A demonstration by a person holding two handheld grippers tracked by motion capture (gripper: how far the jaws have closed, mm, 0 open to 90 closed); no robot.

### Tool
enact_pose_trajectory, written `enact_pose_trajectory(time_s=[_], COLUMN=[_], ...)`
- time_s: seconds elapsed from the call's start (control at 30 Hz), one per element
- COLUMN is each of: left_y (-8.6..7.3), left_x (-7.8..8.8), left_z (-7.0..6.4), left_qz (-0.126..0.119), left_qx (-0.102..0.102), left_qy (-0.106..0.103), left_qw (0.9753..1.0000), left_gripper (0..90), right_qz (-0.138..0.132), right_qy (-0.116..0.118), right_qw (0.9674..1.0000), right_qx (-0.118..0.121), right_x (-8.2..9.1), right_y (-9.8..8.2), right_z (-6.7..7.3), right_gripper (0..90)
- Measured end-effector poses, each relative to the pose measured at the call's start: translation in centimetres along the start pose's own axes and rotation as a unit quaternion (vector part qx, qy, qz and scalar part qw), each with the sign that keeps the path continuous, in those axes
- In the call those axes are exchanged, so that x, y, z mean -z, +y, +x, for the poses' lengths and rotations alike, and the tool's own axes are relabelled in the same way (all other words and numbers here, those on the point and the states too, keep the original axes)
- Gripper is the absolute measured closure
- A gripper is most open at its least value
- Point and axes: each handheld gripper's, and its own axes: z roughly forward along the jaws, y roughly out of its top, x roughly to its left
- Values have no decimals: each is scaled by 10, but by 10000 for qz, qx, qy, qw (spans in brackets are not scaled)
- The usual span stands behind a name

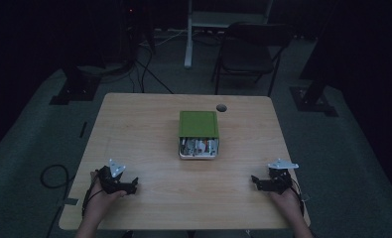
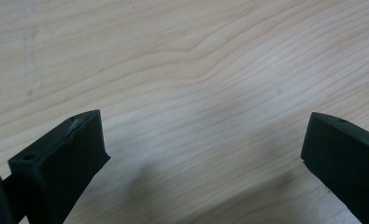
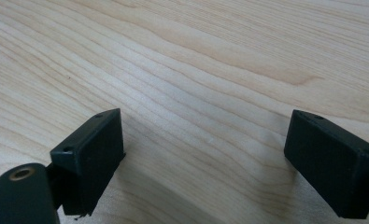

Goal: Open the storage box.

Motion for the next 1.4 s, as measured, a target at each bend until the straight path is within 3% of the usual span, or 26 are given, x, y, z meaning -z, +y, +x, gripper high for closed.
enact_pose_trajectory(time_s=[0.7,0.9,1.1,1.4], left_y=[19,24,31,39], left_x=[-8,-7,-7,-11], left_z=[-36,-45,-55,-72], left_qz=[-100,-129,-222,-306], left_qx=[-692,-1005,-1193,-1594], left_qy=[-137,-74,-158,-251], left_qw=[9975,9948,9925,9864], left_gripper=[2,2,2,2], right_qz=[2,0,1,1], right_qy=[0,0,2,0], right_qw=[10000,10000,10000,10000], right_qx=[2,0,0,0], right_x=[0,0,0,0], right_y=[0,0,0,0], right_z=[0,0,0,0], right_gripper=[113,113,113,114])
